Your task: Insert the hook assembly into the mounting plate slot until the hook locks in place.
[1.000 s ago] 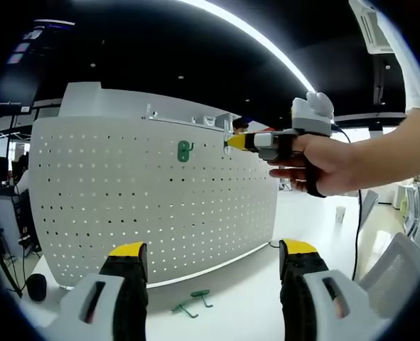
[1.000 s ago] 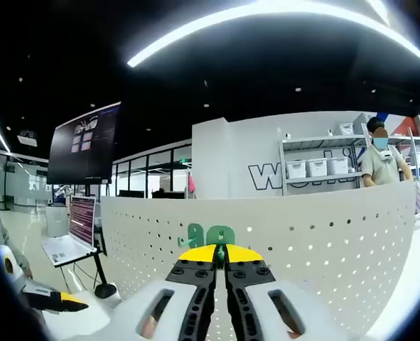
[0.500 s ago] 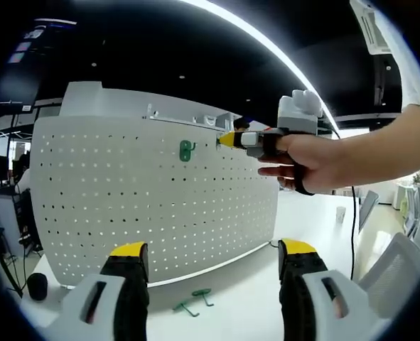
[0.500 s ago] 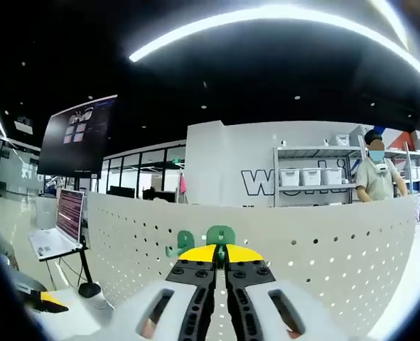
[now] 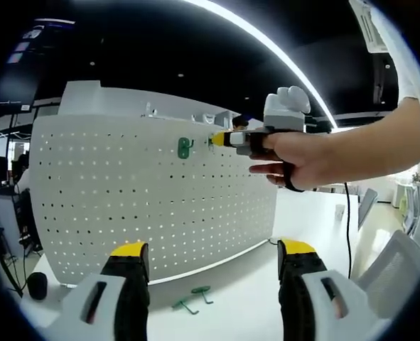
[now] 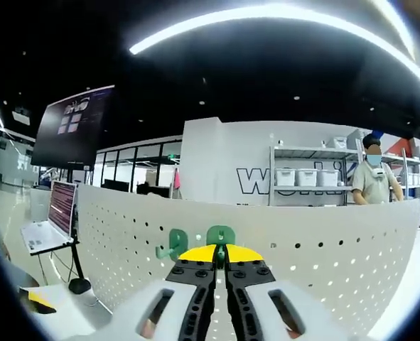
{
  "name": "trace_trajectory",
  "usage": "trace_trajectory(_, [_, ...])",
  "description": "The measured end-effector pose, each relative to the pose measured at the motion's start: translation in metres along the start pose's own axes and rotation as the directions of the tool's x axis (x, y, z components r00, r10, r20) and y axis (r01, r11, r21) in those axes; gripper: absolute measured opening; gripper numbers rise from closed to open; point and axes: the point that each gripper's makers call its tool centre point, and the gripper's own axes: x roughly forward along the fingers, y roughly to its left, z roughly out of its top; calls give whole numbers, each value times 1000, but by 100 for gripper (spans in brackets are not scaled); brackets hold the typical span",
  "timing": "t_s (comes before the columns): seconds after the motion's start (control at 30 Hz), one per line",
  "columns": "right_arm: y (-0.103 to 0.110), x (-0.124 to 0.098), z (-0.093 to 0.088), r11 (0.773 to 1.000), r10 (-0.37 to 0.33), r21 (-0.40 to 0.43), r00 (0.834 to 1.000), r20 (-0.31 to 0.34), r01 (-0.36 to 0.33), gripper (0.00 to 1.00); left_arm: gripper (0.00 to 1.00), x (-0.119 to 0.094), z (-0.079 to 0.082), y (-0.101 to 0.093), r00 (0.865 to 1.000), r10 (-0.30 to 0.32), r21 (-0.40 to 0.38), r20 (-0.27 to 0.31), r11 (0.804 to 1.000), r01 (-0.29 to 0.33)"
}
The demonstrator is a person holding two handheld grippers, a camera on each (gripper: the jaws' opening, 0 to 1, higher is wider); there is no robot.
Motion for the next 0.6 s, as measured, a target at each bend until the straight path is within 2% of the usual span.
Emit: trace_trajectory(0.6, [-1, 14, -12, 1000, -10, 26, 999, -34, 11, 2, 75, -5, -4, 10, 1000, 26, -8, -15, 1000, -27])
